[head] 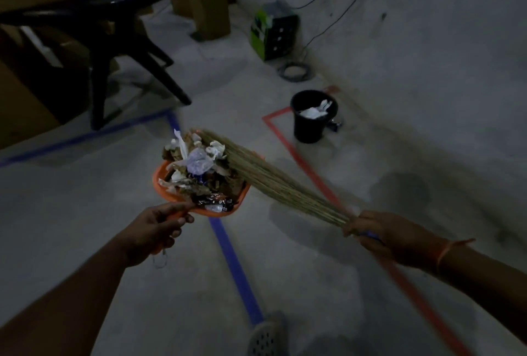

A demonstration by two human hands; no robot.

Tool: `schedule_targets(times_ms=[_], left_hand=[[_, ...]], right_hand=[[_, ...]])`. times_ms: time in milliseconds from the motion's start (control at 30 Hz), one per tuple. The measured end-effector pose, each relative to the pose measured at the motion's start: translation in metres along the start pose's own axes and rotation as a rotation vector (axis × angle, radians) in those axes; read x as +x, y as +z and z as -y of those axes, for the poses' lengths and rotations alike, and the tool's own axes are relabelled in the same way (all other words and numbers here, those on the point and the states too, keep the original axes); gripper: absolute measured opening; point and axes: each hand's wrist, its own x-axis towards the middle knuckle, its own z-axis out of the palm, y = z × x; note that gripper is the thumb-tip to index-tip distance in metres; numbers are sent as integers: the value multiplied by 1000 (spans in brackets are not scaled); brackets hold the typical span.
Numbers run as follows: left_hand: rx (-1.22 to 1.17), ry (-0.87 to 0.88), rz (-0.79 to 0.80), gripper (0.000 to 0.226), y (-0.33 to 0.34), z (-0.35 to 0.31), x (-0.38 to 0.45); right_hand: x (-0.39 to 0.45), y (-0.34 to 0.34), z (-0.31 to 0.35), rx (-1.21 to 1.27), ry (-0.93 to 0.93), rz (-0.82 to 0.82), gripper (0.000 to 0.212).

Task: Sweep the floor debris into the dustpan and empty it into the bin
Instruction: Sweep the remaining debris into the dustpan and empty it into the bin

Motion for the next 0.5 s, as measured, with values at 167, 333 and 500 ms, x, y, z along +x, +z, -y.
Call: schedule_targets(times_ms=[167,333,500], left_hand=[[57,11,84,38,51,-72,132],[39,5,146,40,99,-114,252],[89,-21,165,40,144,-144,359]], right_hand=[[34,-44,-87,21,135,-28,34],[62,-55,-175,34,229,-59,28],[99,-59,-269,13,274,-43,36]])
